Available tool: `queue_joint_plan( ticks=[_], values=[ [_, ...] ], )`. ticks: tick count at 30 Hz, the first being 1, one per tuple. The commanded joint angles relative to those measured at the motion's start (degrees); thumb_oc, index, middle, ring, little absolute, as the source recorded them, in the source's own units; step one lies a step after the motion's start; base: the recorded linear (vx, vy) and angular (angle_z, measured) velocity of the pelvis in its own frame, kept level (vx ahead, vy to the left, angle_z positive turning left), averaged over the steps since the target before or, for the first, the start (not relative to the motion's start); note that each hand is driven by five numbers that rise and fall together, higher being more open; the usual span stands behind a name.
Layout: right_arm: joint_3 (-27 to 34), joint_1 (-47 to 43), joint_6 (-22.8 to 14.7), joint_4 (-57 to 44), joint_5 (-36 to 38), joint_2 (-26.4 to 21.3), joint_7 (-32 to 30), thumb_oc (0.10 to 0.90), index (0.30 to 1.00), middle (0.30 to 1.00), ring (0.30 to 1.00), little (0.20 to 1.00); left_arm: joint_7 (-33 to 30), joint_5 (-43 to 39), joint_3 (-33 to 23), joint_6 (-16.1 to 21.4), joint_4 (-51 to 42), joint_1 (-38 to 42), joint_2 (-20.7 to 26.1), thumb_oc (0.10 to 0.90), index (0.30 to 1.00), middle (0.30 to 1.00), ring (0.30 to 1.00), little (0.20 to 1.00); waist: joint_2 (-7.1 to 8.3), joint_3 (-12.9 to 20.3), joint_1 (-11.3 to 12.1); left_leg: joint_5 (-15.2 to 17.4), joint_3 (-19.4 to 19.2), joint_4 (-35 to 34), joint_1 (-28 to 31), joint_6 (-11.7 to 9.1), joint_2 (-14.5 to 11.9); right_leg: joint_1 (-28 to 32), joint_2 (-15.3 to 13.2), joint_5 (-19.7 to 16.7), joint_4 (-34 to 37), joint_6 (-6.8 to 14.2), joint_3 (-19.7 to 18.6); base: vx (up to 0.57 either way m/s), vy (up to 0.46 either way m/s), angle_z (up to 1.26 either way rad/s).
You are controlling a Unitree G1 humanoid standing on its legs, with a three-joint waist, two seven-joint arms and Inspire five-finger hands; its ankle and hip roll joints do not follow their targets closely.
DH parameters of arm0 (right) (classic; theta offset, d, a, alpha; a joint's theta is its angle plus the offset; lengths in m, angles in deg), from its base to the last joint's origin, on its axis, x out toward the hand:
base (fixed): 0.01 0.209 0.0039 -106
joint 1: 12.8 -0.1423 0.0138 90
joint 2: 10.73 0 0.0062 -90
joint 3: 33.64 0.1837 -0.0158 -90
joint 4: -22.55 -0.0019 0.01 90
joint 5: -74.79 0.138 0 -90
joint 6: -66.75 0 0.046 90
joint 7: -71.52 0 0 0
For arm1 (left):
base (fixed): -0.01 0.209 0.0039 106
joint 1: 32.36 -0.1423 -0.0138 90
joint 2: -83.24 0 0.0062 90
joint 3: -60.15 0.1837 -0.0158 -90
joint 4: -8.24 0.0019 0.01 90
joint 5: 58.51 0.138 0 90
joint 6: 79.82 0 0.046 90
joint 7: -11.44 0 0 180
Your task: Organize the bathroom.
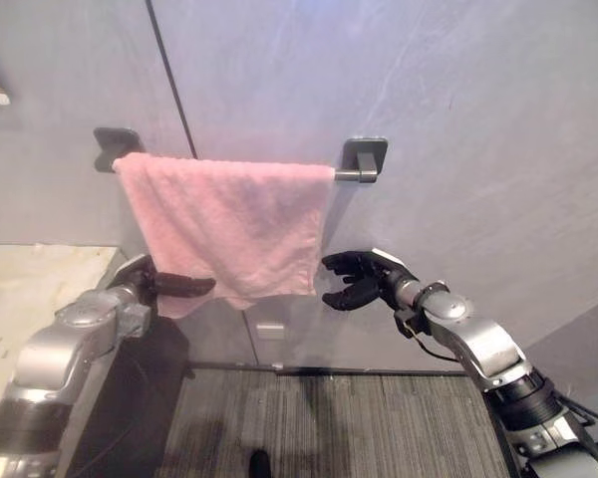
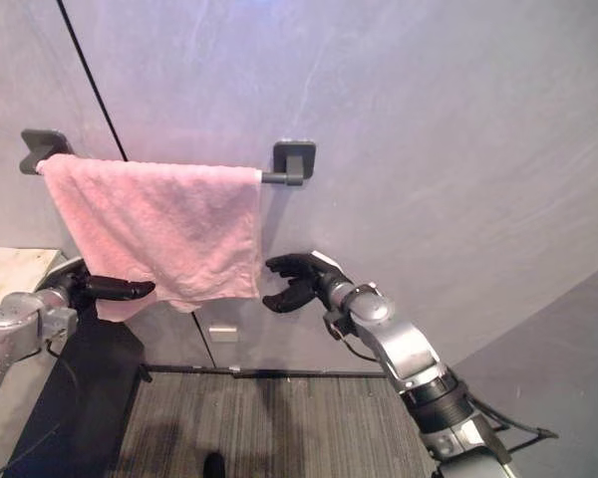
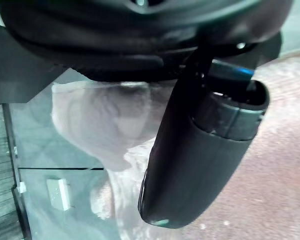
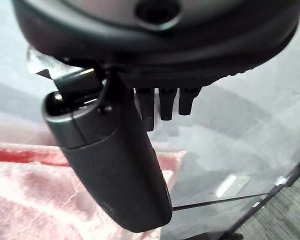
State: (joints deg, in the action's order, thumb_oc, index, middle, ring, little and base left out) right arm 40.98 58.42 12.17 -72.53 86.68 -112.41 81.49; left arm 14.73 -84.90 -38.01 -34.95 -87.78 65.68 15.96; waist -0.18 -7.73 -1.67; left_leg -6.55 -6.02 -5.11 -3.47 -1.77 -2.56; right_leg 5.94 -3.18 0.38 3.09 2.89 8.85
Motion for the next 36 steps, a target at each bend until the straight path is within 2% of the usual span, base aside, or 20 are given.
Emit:
queue_joint_plan(
  ticks=[1, 2, 4, 6, 7, 9, 11, 13, 16, 20, 23, 25, 27, 28, 29, 31, 32, 33, 35, 36],
  values=[
    [1.75, 3.53, -7.46, 0.28, -3.96, 1.65, -2.21, 0.8, 0.9, 0.9, 0.9, 0.9, -3.85, -0.89, -0.22, 0.28, 3.57, -5.91, -4.26, 0.8, 0.9, 0.9, 0.9, 0.9, -0.7, 3.05, 0.44, 7.51, -3.91, 4.36, 4.13, -1.59, -4.06, -5.48, -3.61, 2.8, -5.24, 7.0, -1.76, 0.0, 0.0, 0.0],
    [1.57, 8.31, -10.06, 2.05, -7.63, 2.65, -1.06, 0.8, 0.9, 0.9, 0.9, 0.9, -6.89, -4.28, -0.4, 1.75, 5.26, -10.4, -8.37, 0.8, 0.9, 0.9, 0.9, 0.9, -0.76, 2.9, 0.29, 7.58, -3.85, 4.28, 4.13, -1.32, -4.12, -5.68, -3.41, 2.97, -5.4, 6.78, -2.1, 0.0, 0.0, 0.0],
    [1.67, 12.17, -10.79, 3.89, -10.49, 3.93, -0.46, 0.8, 0.9, 0.9, 0.9, 0.9, -6.46, -4.42, -0.51, 2.14, 8.25, -13.78, -12.18, 0.8, 0.9, 0.9, 0.9, 0.9, -0.73, 2.75, -0.08, 7.66, -4.17, 4.05, 4.36, -1.15, -4.28, -5.83, -3.28, 3.13, -5.58, 6.65, -2.14, -0.02, 0.014, -0.04],
    [1.83, 14.92, -12.61, 8.31, -10.19, 4.8, -1.52, 0.8, 0.9, 0.9, 0.9, 0.9, -5.59, -3.8, -0.34, 5.27, 14.22, -16.12, -14.82, 0.8, 0.9, 0.9, 0.9, 0.9, -0.72, 2.5, -0.54, 7.51, -4.49, 3.58, 4.61, -1.15, -4.48, -5.9, -3.09, 3.06, -5.64, 6.41, -2.2, -0.03, 0.013, -0.06],
    [1.86, 16.93, -15.38, 14.07, -13.01, 5.8, -3.21, 0.8, 0.9, 0.9, 0.9, 0.9, -2.62, 0.25, 0.28, 10.4, 22.07, -17.48, -16.73, 0.8, 0.9, 0.9, 0.9, 0.9, -0.68, 2.16, -1.08, 7.37, -4.86, 3.17, 4.8, -1.24, -4.63, -6.04, -2.97, 2.85, -5.63, 6.31, -2.16, -0.03, 0.015, -0.06],
    [1.73, 17.61, -16.3, 17.93, -12.87, 5.92, -4.38, 0.8, 0.9, 0.9, 0.9, 0.9, -2.07, 0.13, 0.47, 14.27, 27.16, -17.75, -18.1, 0.8, 0.9, 0.9, 0.9, 0.9, -0.7, 1.99, -1.4, 7.26, -5.05, 2.96, 4.83, -1.25, -4.71, -6.15, -2.93, 2.71, -5.62, 6.22, -2.19, -0.03, 0.02, -0.05],
    [1.28, 18.71, -19.3, 26.17, -15.63, 6.9, -7.71, 0.8, 0.9, 0.9, 0.9, 0.9, -1.34, 0.34, 1.2, 22.41, 36.95, -17.67, -20.27, 0.8, 0.9, 0.9, 0.9, 0.9, -0.85, 1.64, -2.17, 7.21, -5.56, 2.64, 4.96, -1.33, -4.78, -6.39, -2.97, 2.55, -5.65, 6.17, -1.98, -0.04, 0.028, -0.1],
    [0.82, 19.0, -20.6, 32.08, -14.82, 7.25, -10.75, 0.8, 0.9, 0.9, 0.9, 0.9, -2.16, -0.27, 2.24, 26.43, 42.79, -17.1, -21.41, 0.8, 0.9, 0.9, 0.9, 0.9, -1.0, 1.46, -2.65, 7.21, -5.64, 2.57, 4.77, -1.24, -4.73, -6.71, -2.92, 2.46, -5.78, 6.04, -2.07, -0.04, 0.012, -0.18],
    [-0.91, 18.48, -22.05, 42.83, -16.76, 7.33, -14.33, 0.8, 0.9, 0.9, 0.9, 0.9, -3.52, 6.22, 4.26, 30.63, 52.44, -15.44, -21.12, 0.8, 0.9, 0.9, 0.9, 0.9, -1.22, 1.16, -3.0, 7.5, -5.28, 3.37, 4.27, -1.05, -4.55, -6.98, -2.83, 2.59, -6.31, 5.8, -2.23, -0.05, -0.023, 0.02],
    [-2.58, 17.58, -23.02, 49.31, -20.72, 7.45, -13.24, 0.8, 0.9, 0.9, 0.9, 0.9, -4.68, 10.32, 5.7, 30.49, 58.67, -13.93, -20.4, 0.8, 0.9, 0.9, 0.9, 0.9, -1.33, 0.72, -3.02, 8.03, -4.69, 5.74, 3.31, -0.75, -4.67, -7.53, -2.9, 3.78, -8.8, 5.42, -2.68, -0.06, -0.058, -0.01],
    [-4.15, 16.28, -23.63, 53.38, -23.66, 6.96, -12.04, 0.8, 0.9, 0.9, 0.9, 0.9, -5.38, 9.83, 7.05, 29.16, 62.2, -11.87, -19.3, 0.8, 0.9, 0.9, 0.9, 0.9, -1.69, -0.54, -3.18, 8.01, -3.09, 8.9, 1.45, -0.64, -5.19, -9.19, -2.69, 6.18, -14.58, 4.93, -2.84, -0.11, -0.118, -0.04],
    [-5.19, 14.66, -25.2, 57.97, -25.14, 6.38, -11.5, 0.8, 0.9, 0.9, 0.9, 0.9, -5.76, 8.25, 7.95, 29.66, 64.15, -10.13, -18.44, 0.8, 0.9, 0.9, 0.9, 0.9, -1.95, -2.18, -3.08, 6.67, -1.89, 9.88, -0.18, -1.24, -6.94, -10.87, -1.77, 8.25, -19.18, 3.8, -1.79, -0.16, -0.243, 0.29],
    [-5.61, 13.85, -24.85, 59.64, -25.47, 6.18, -11.07, 0.8, 0.9, 0.9, 0.9, 0.9, -5.78, 7.82, 8.13, 29.88, 64.4, -9.84, -18.32, 0.8, 0.9, 0.9, 0.9, 0.9, -1.87, -2.7, -2.7, 4.31, -1.88, 9.15, -1.93, -2.42, -8.09, -10.2, -0.9, 8.39, -18.35, 3.01, -1.04, -0.12, -0.204, 0.5],
    [-5.85, 13.6, -25.24, 61.01, -26.34, 6.01, -11.0, 0.8, 0.9, 0.9, 0.9, 0.9, -5.83, 7.38, 8.39, 30.25, 64.48, -9.88, -18.38, 0.8, 0.9, 0.9, 0.9, 0.9, -1.78, -3.3, -2.27, 2.27, -2.16, 9.81, -4.84, -3.58, -9.22, -9.07, 0.03, 8.73, -17.33, 2.22, -0.23, -0.15, -0.253, 0.78],
    [-5.96, 13.46, -25.76, 61.94, -28.0, 5.71, -10.84, 0.8, 0.9, 0.9, 0.9, 0.9, -5.71, 7.84, 8.37, 30.06, 64.77, -9.77, -18.54, 0.8, 0.9, 0.9, 0.9, 0.9, -1.67, -3.69, -2.38, 2.05, -3.86, 11.4, -6.4, -3.87, -10.26, -8.5, 0.48, 8.89, -16.5, 1.55, 1.02, -0.16, -0.297, 0.91],
    [-6.62, 12.75, -26.1, 63.89, -26.71, 4.98, -11.82, 0.8, 0.9, 0.9, 0.9, 0.9, -4.83, 10.61, 8.95, 28.78, 66.37, -8.66, -18.75, 0.8, 0.9, 0.9, 0.9, 0.9, -0.67, -4.11, -3.32, 6.23, -7.27, 17.18, -5.7, -3.18, -10.58, -7.88, -0.35, 8.71, -15.59, 0.64, 3.9, -0.14, -0.226, 1.08],
    [-6.46, 12.59, -26.09, 64.15, -26.34, 4.98, -11.97, 0.8, 0.9, 0.9, 0.9, 0.9, -4.7, 10.98, 9.15, 28.7, 66.68, -8.58, -18.75, 0.8, 0.9, 0.9, 0.9, 0.9, -0.48, -4.06, -3.48, 7.44, -7.52, 18.77, -5.52, -2.79, -10.25, -8.08, -0.52, 8.46, -15.68, 0.56, 4.3, -0.17, -0.168, 1.35],
    [-5.82, 12.04, -26.29, 64.68, -26.2, 4.87, -11.98, 0.8, 0.9, 0.9, 0.9, 0.9, -4.67, 11.77, 10.06, 28.41, 67.81, -8.2, -18.76, 0.8, 0.9, 0.9, 0.9, 0.9, 0.43, -3.74, -4.06, 11.31, -8.79, 24.7, -4.66, -1.23, -8.95, -8.86, -1.2, 7.34, -15.65, 0.28, 5.0, -0.15, -0.1, 1.04],
    [-4.73, 11.88, -26.99, 65.7, -26.37, 4.68, -12.16, 0.8, 0.9, 0.9, 0.9, 0.9, -4.77, 12.9, 10.9, 29.01, 69.46, -7.27, -19.3, 0.8, 0.9, 0.9, 0.9, 0.9, 0.47, -2.81, -5.29, 15.1, -10.15, 29.39, -1.7, 0.31, -6.99, -10.56, -1.05, 6.11, -15.54, 0.23, 5.13, -0.16, -0.084, 0.83],
    [-4.08, 12.14, -27.13, 66.04, -26.58, 4.51, -12.11, 0.8, 0.9, 0.9, 0.9, 0.9, -4.68, 13.5, 11.43, 29.56, 70.15, -6.6, -19.55, 0.8, 0.9, 0.9, 0.9, 0.9, -0.07, -2.08, -6.08, 15.34, -10.67, 31.6, 1.03, 0.06, -5.97, -11.37, -0.2, 5.7, -15.19, -0.13, 5.18, -0.11, -0.054, 0.72]
  ],
)
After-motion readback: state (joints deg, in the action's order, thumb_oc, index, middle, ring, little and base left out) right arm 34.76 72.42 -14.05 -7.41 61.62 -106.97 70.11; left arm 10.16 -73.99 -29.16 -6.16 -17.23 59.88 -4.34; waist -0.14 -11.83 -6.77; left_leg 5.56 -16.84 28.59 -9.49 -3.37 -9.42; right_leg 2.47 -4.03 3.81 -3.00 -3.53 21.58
